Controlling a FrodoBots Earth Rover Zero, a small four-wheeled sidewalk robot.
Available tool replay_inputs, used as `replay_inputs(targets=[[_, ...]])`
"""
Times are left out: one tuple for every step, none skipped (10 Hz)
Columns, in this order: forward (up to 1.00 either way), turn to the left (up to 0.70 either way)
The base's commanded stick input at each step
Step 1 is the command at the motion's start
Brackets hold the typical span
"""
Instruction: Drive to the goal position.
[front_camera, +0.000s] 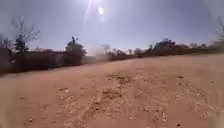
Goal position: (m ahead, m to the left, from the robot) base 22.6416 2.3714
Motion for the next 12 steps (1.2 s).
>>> replay_inputs(targets=[[1.00, 0.00], [1.00, 0.00], [1.00, 0.00], [1.00, 0.00], [1.00, 0.00], [1.00, 0.00], [1.00, 0.00], [1.00, 0.00], [1.00, 0.00], [1.00, 0.00], [1.00, 0.00], [1.00, 0.00]])
